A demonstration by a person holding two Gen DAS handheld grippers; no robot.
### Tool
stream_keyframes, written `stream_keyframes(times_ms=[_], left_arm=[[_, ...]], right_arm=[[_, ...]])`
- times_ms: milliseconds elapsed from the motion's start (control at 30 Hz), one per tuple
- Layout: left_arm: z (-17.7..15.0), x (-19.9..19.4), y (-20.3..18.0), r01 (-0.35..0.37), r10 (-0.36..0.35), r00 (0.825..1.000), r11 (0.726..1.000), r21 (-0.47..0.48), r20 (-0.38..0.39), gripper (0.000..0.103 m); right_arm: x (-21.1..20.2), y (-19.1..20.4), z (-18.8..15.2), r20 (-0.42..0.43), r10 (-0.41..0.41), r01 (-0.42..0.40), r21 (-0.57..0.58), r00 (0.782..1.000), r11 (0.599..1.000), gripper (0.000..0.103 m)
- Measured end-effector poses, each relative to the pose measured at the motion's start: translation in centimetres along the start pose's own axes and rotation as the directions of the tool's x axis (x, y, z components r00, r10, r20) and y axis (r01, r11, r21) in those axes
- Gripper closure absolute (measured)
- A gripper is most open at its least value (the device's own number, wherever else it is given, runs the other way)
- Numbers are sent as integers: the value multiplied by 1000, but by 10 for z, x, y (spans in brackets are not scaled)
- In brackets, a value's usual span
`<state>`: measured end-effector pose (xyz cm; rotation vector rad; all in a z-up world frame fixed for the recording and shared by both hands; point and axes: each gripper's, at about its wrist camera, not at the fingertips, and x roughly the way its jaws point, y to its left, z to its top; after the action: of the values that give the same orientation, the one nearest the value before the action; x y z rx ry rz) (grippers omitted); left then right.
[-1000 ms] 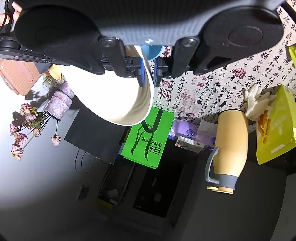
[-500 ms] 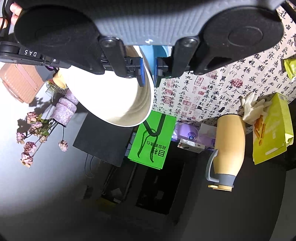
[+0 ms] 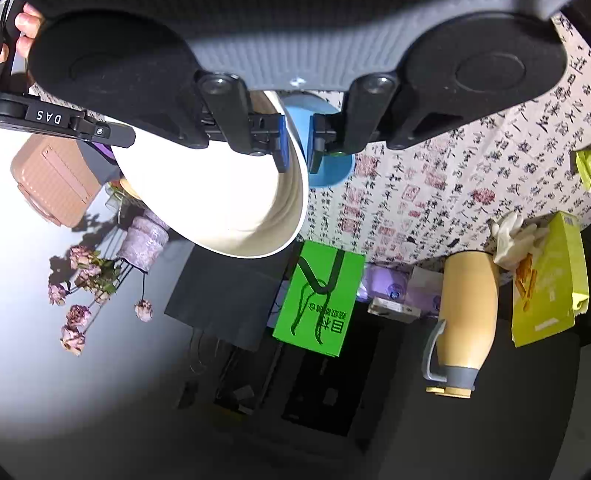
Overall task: Organize plates and bowls
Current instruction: 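Carry the held plate back over the blue bowl toward the first cream plate, then lower the held plate onto the first cream plate with both grippers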
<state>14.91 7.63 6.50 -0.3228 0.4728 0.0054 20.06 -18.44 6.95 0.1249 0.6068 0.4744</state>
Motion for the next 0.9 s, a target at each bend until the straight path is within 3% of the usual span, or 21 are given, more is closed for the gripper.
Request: stream_keyframes(times_ms=[500, 900], left_arm=[[-49, 10, -23, 30, -26, 995, 998, 53, -92, 93], [-89, 42, -44, 42, -20, 978, 994, 99, -208, 92]], right_arm=[[-25, -27, -51, 16, -55, 54, 59, 998, 997, 92], [-23, -66, -92, -10, -95, 95, 158, 995, 983, 92]])
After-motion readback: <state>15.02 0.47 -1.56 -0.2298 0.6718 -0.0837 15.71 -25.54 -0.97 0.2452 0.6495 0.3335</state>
